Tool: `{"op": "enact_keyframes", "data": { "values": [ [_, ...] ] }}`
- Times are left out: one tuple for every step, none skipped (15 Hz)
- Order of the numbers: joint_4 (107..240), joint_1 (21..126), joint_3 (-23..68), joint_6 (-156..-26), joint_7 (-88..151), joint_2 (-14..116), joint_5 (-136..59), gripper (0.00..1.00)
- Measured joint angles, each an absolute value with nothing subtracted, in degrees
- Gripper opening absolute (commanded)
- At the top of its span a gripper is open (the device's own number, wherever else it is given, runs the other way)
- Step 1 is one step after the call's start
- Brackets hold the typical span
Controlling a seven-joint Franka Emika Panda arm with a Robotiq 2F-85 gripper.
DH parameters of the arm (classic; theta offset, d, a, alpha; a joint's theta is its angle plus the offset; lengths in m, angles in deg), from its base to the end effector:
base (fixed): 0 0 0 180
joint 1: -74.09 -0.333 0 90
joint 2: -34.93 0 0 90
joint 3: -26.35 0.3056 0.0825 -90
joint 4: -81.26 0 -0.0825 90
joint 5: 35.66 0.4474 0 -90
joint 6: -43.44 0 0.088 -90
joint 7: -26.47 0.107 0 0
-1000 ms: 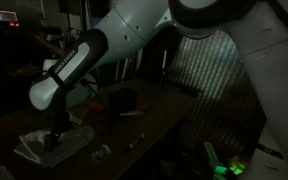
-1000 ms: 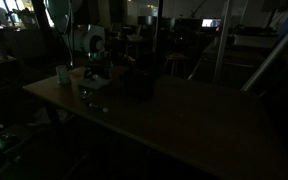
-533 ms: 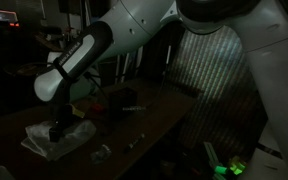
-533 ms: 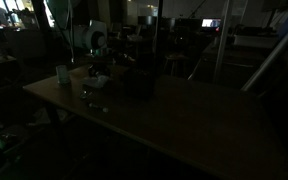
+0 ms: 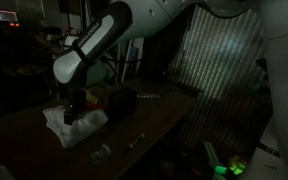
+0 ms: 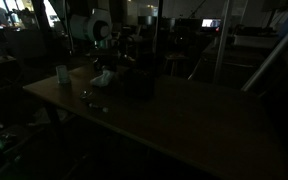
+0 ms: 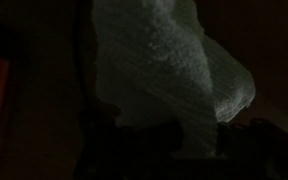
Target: Put the towel in the box
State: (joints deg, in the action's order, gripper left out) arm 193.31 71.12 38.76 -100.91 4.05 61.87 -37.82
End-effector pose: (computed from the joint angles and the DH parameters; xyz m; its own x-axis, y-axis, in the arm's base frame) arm 0.6434 0.1757 0.1933 0.7841 0.6080 0.1246 0.6153 -0.7879 -0.0269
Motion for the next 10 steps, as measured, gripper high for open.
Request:
{"op": "enact_keyframes", "data": {
  "values": [
    [194.75, 71.78, 38.19, -101.1, 4.46, 59.93, -37.65, 0.0],
    [196.14, 72.54, 37.52, -101.28, 4.91, 57.86, -37.49, 0.0],
    [197.49, 73.36, 36.76, -101.47, 5.31, 55.67, -37.31, 0.0],
    [198.75, 74.2, 35.85, -101.64, 5.8, 53.42, -37.07, 0.0],
    [199.8, 74.95, 34.9, -101.67, 6.41, 51.26, -36.9, 0.0],
    [200.72, 75.65, 33.86, -101.61, 7.05, 49.14, -36.64, 0.0],
    [201.51, 76.3, 32.77, -101.52, 7.62, 47.06, -36.48, 0.0],
    [202.11, 76.8, 31.59, -101.33, 8.3, 45.14, -36.48, 0.0],
    [202.48, 77.17, 30.45, -100.93, 8.85, 43.51, -36.48, 0.0],
    [202.67, 77.43, 29.44, -100.54, 9.33, 42.18, -36.48, 0.0]
  ]
}}
